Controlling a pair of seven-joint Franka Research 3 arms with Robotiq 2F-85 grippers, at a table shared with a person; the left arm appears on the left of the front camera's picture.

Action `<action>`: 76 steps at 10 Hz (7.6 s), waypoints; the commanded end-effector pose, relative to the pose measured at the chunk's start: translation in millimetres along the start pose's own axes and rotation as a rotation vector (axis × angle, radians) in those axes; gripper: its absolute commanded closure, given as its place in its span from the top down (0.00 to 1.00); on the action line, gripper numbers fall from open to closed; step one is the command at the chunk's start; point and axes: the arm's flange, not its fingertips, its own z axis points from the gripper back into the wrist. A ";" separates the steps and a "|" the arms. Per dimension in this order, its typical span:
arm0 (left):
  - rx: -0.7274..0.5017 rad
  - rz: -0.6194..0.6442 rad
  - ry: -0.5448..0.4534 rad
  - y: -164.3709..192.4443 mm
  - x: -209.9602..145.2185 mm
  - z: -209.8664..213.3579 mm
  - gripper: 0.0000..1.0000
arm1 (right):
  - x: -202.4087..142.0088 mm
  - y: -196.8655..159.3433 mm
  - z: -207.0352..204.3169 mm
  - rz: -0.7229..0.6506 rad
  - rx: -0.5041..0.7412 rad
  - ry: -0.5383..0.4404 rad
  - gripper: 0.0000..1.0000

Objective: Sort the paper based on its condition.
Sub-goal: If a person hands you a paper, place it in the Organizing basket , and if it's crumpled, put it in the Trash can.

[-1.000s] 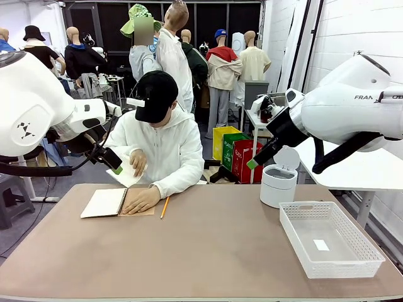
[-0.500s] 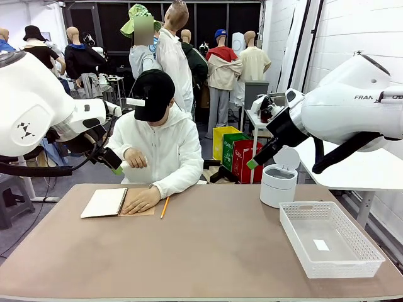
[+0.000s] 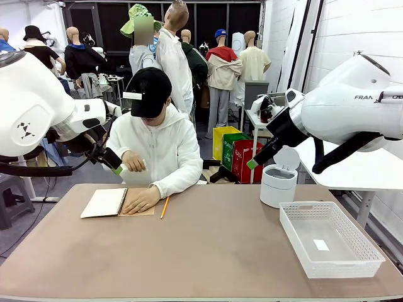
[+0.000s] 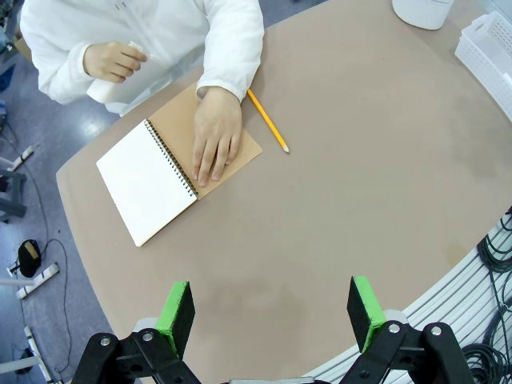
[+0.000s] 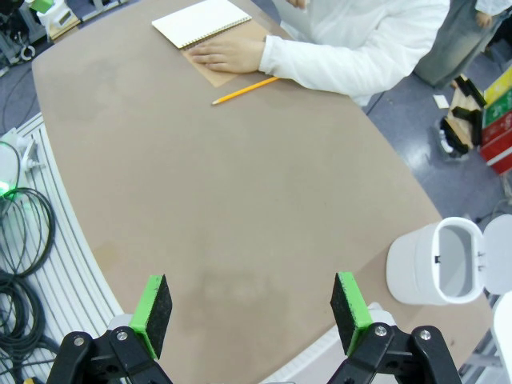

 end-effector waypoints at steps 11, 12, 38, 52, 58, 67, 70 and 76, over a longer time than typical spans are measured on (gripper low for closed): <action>0.000 -0.001 0.001 0.3 -0.2 -0.3 1.00 | -0.5 0.0 0.1 0.004 0.005 0.005 1.00; 0.000 -0.001 0.001 0.3 -0.2 -0.3 1.00 | -0.5 0.0 0.1 0.004 0.005 0.005 1.00; 0.000 -0.001 0.001 0.3 -0.2 -0.3 1.00 | -0.5 0.0 0.1 0.004 0.005 0.005 1.00; 0.000 -0.001 0.001 0.3 -0.2 -0.3 1.00 | -0.5 0.0 0.1 0.004 0.005 0.005 1.00; 0.000 -0.001 0.001 0.3 -0.2 -0.3 1.00 | 26.2 3.3 -32.5 0.067 0.019 0.119 1.00; 0.000 -0.001 0.001 0.3 -0.2 -0.3 1.00 | 24.9 8.2 -197.3 0.213 0.082 0.346 1.00; 0.000 -0.001 0.001 0.3 -0.2 -0.3 1.00 | 25.5 12.0 -196.3 0.180 0.077 0.360 1.00; 0.000 -0.001 0.001 0.3 -0.2 -0.3 1.00 | 34.6 22.6 -219.6 0.220 0.153 0.361 1.00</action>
